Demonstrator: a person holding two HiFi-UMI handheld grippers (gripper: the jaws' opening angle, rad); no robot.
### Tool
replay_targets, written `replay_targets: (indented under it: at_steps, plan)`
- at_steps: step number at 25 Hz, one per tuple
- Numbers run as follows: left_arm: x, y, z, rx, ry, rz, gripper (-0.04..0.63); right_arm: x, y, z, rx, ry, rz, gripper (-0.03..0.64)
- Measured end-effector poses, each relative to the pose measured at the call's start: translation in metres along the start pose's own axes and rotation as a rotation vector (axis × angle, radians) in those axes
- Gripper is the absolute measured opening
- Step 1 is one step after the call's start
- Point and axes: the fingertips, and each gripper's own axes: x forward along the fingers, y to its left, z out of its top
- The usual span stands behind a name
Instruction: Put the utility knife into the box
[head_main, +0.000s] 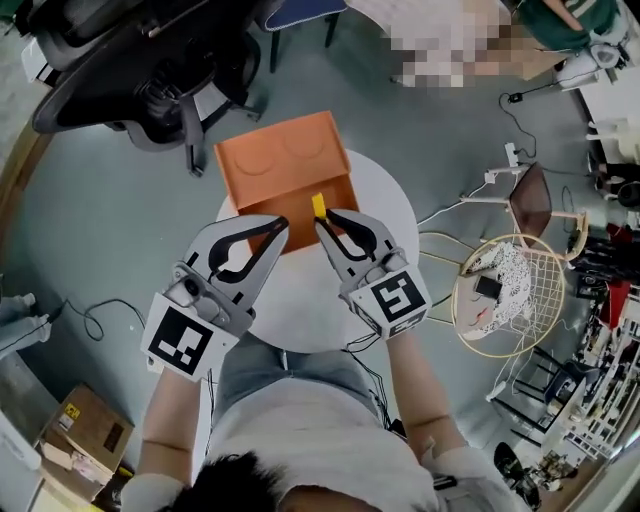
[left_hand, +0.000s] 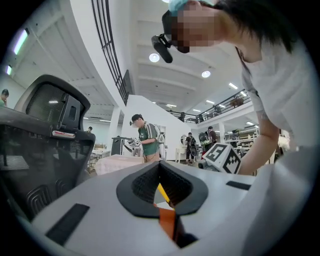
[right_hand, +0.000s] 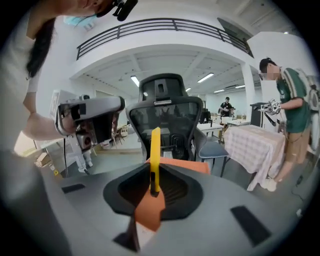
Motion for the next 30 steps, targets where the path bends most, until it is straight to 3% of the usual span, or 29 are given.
replay_targets:
  at_steps: [8, 21, 30]
  plan:
    - [0.0, 0.015, -0.017, -0.015, 0.015, 0.03, 0.009, 0.041, -0.008, -0.055, -0.133, 0.19, 0.062, 0.063]
    - [-0.008, 0.02, -0.032, -0.029, 0.042, 0.054, 0.009, 0.071, -0.005, -0.13, -0.436, 0.506, 0.152, 0.063]
    - [-0.021, 0.017, -0.035, -0.029, 0.048, 0.088, 0.009, 0.085, -0.002, -0.153, -0.49, 0.64, 0.169, 0.063]
